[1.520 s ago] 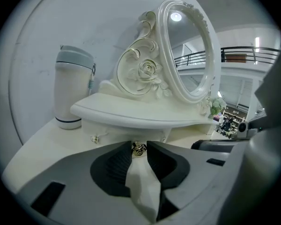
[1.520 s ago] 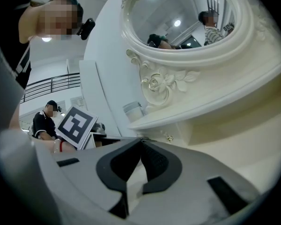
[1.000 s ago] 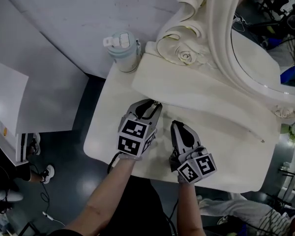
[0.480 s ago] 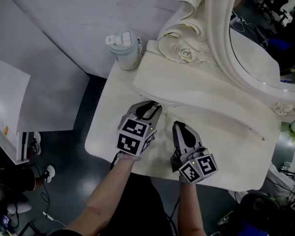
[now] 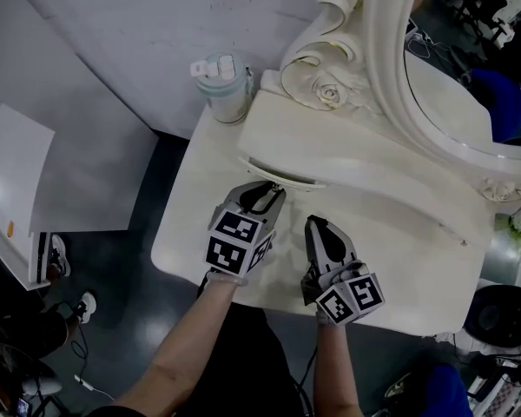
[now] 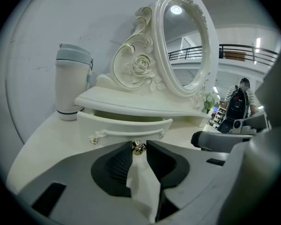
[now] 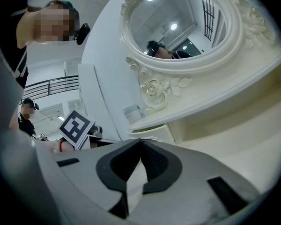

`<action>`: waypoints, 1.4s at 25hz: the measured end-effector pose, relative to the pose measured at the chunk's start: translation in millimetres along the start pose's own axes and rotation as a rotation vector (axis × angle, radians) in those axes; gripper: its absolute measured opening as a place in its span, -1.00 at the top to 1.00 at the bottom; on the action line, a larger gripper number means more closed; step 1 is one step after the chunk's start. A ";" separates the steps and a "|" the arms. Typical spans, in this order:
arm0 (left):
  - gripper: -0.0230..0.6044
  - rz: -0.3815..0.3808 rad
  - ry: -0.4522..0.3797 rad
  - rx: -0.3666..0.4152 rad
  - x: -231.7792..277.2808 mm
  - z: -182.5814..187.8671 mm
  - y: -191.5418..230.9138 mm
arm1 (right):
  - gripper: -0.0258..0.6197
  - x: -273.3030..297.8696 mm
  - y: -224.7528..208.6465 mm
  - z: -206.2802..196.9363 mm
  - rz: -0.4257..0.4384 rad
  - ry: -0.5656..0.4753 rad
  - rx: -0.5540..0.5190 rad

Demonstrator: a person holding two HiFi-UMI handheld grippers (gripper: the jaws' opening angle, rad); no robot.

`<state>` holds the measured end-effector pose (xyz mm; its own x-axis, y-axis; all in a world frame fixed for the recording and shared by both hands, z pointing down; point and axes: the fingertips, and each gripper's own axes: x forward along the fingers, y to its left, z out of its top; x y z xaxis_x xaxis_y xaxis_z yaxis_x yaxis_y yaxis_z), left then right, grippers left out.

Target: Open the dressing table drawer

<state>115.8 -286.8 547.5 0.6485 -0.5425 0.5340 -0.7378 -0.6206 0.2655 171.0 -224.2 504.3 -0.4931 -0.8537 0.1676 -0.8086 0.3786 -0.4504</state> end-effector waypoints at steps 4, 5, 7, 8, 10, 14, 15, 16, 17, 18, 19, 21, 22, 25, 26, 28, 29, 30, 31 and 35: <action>0.61 -0.003 0.000 -0.003 -2.4 -1.4 -0.7 | 0.90 -2.4 1.4 -1.1 -0.004 -0.001 0.002; 0.61 -0.004 0.000 -0.005 -2.7 -1.7 -1.0 | 0.90 -3.1 1.5 -1.2 -0.005 -0.001 0.002; 0.61 -0.005 -0.001 -0.007 -3.7 -2.3 -1.7 | 0.90 -4.3 1.7 -1.3 -0.007 -0.002 0.002; 0.61 -0.005 -0.001 -0.008 -4.3 -2.9 -2.0 | 0.90 -4.8 1.9 -1.4 -0.007 -0.003 0.003; 0.61 -0.007 0.000 -0.009 -5.8 -4.5 -2.7 | 0.90 -5.9 2.4 -1.7 -0.008 -0.003 0.003; 0.61 -0.012 0.001 -0.014 -8.3 -6.7 -3.8 | 0.90 -7.4 4.3 -1.9 -0.010 -0.006 0.002; 0.61 -0.013 0.001 -0.017 -8.7 -6.8 -3.7 | 0.90 -7.4 4.7 -1.7 -0.011 -0.007 0.001; 0.61 -0.015 0.001 -0.021 -9.2 -7.1 -3.6 | 0.90 -7.5 5.1 -1.5 -0.012 -0.008 0.001; 0.61 -0.016 0.002 -0.024 -9.8 -7.8 -3.7 | 0.90 -8.0 5.5 -1.6 -0.013 -0.009 0.001; 0.61 -0.017 0.004 -0.026 -10.5 -8.7 -4.0 | 0.90 -8.6 5.8 -1.9 -0.014 -0.009 0.001; 0.61 -0.017 0.005 -0.026 -11.2 -9.7 -4.3 | 0.90 -9.3 5.9 -2.3 -0.015 -0.008 0.002; 0.61 -0.017 0.007 -0.027 -12.2 -10.7 -5.0 | 0.90 -10.2 5.5 -2.2 -0.016 -0.008 0.002; 0.61 -0.017 0.007 -0.027 -12.7 -11.0 -5.4 | 0.90 -10.4 5.6 -1.8 -0.016 -0.008 0.003; 0.61 -0.018 0.009 -0.028 -14.9 -11.9 -6.8 | 0.90 -10.7 7.0 -0.6 -0.015 -0.009 0.002; 0.61 -0.019 0.010 -0.029 -15.7 -12.3 -7.2 | 0.90 -10.8 7.6 -0.2 -0.014 -0.009 0.002; 0.61 -0.019 0.011 -0.031 -17.0 -13.3 -7.8 | 0.90 -10.9 8.6 0.3 -0.012 -0.008 0.000; 0.61 -0.019 0.012 -0.031 -17.6 -13.7 -7.9 | 0.90 -10.9 8.9 0.6 -0.011 -0.008 -0.001; 0.61 -0.019 0.012 -0.032 -18.0 -14.0 -8.0 | 0.90 -10.8 9.3 1.1 -0.010 -0.008 -0.002; 0.61 -0.019 0.013 -0.033 -18.5 -14.3 -8.2 | 0.90 -10.7 9.6 1.6 -0.010 -0.009 -0.003; 0.61 -0.021 0.014 -0.034 -20.1 -15.9 -9.0 | 0.90 -10.6 10.3 2.4 -0.008 -0.009 -0.005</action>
<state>106.5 -261.2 547.2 0.6616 -0.5210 0.5393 -0.7300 -0.6121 0.3040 168.6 -212.1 495.8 -0.4838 -0.8599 0.1631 -0.8142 0.3738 -0.4443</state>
